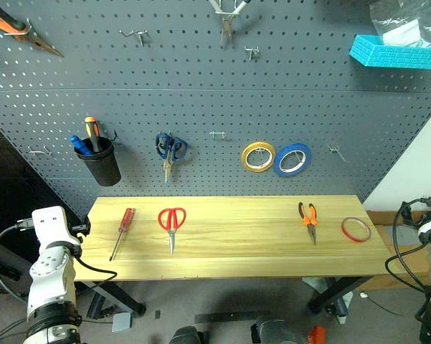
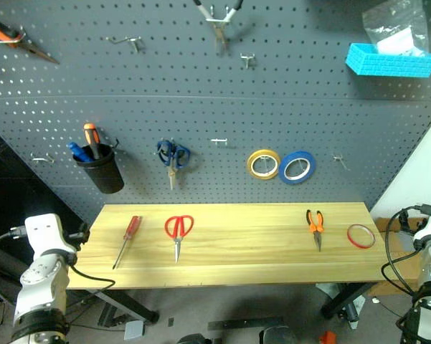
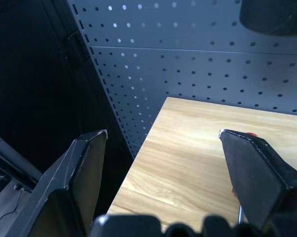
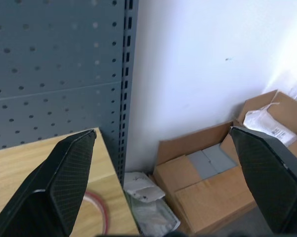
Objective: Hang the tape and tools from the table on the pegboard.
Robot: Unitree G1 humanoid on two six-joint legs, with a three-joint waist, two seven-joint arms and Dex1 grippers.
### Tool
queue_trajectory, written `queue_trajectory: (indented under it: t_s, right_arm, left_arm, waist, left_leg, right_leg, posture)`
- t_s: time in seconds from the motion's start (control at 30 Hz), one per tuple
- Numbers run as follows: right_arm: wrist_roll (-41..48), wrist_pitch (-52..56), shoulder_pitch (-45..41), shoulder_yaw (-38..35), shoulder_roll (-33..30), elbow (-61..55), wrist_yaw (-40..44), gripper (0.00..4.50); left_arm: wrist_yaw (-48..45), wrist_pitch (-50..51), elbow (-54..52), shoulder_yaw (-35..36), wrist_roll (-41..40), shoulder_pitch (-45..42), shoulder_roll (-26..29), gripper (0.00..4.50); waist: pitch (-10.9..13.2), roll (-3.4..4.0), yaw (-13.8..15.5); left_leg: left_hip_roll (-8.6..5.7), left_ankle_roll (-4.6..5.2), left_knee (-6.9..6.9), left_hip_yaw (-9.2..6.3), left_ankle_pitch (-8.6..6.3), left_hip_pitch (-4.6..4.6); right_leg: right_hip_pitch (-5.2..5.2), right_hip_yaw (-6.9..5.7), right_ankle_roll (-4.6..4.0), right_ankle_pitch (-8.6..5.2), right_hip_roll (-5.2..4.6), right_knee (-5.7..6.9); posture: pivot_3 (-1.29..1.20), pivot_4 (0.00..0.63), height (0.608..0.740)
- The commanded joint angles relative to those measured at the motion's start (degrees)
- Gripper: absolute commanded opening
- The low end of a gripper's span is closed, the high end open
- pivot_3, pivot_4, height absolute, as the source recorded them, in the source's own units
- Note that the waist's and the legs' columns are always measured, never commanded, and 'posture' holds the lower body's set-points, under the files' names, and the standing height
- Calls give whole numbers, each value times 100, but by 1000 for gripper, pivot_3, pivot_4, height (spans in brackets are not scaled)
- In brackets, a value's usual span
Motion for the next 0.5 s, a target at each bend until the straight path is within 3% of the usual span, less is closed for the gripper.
queue_trajectory:
  t_s: [0.03, 0.3, 0.5]
  right_arm:
    - [-2, -168, -208, -7, -143, 9, 32, 4500]
    - [-63, -166, -173, 146, -97, -77, 215, 4500]
    - [-82, 401, 191, 559, 222, -1086, 561, 4500]
  left_arm:
    - [53, -136, -267, 65, -27, 2, 80, 3903]
    - [251, 20, -458, 26, 31, 147, 20, 3903]
    - [521, 795, -1357, -189, 150, 347, -172, 3903]
  waist:
    - [0, 0, 0]
    - [0, -1, 2]
    - [18, -8, 2]
  left_leg:
    - [0, 0, 0, 0, 0, 0]
    - [0, 0, 1, 0, 0, 0]
    - [3, 0, 0, 0, 0, 1]
  right_leg:
    - [0, 1, 0, 0, 0, 0]
    - [1, 1, 0, 1, 0, 1]
    - [0, 1, 1, 1, 1, 2]
  posture:
    - [-27, 0, 740]
    - [-26, 0, 740]
    - [-46, 50, 740]
